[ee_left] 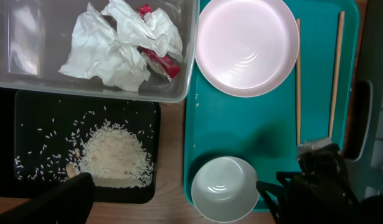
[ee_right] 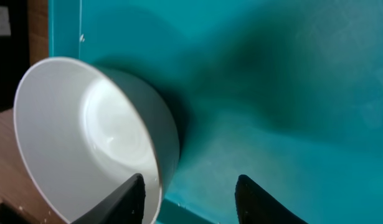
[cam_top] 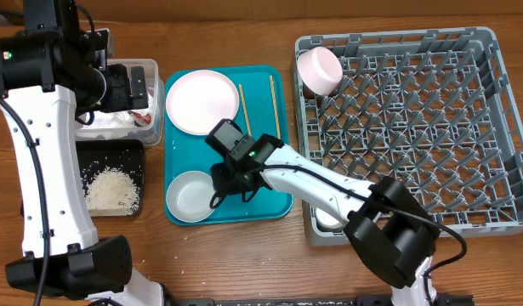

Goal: Sort waste into correct bins and load items into the dishwasher
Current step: 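Move the right gripper to the small white bowl and grasp its rim, then lift the white bowl off the teal tray with the right gripper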

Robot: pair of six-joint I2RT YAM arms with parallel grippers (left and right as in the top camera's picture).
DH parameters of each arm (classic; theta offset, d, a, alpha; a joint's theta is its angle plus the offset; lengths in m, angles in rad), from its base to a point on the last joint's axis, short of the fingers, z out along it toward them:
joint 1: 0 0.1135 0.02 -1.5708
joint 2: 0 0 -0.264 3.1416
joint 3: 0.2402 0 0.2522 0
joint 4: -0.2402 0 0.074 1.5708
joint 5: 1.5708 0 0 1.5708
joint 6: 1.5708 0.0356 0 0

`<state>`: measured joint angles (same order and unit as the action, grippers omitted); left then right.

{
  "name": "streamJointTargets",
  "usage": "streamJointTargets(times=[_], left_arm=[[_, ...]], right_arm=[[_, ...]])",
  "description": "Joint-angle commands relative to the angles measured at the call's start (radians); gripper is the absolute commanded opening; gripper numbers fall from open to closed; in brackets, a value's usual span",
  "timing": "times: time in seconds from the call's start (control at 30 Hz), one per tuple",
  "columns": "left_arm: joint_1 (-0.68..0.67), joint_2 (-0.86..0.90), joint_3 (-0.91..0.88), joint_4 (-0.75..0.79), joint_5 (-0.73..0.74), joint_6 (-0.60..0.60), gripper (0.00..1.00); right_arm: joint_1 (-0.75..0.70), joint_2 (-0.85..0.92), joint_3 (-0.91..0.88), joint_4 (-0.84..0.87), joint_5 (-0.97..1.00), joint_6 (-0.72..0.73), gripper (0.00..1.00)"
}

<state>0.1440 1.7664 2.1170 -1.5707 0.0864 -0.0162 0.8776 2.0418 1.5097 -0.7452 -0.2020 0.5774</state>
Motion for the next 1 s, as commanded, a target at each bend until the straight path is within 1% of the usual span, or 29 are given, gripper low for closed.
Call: streamJointTargets(times=[0.0, 0.2, 0.33, 0.43, 0.73, 0.97], left_arm=[[0.001, -0.020, 0.016, 0.004, 0.011, 0.013, 1.00], [0.001, -0.020, 0.016, 0.004, 0.011, 0.013, 1.00], [0.001, -0.020, 0.016, 0.004, 0.011, 0.013, 1.00], [0.001, -0.020, 0.016, 0.004, 0.011, 0.013, 1.00], [0.001, -0.020, 0.016, 0.004, 0.011, 0.013, 1.00], [0.001, -0.020, 0.016, 0.004, 0.011, 0.013, 1.00]], right_arm=[[-0.001, 0.032, -0.012, 0.007, 0.018, 0.026, 0.46], [0.003, 0.033, -0.012, 0.008, 0.018, 0.026, 0.41], [0.003, 0.034, -0.012, 0.008, 0.018, 0.026, 0.34], [0.004, 0.034, -0.012, 0.008, 0.018, 0.027, 0.31], [0.004, 0.035, -0.012, 0.004, 0.019, 0.030, 0.18], [0.004, 0.035, -0.012, 0.003, 0.027, 0.029, 0.17]])
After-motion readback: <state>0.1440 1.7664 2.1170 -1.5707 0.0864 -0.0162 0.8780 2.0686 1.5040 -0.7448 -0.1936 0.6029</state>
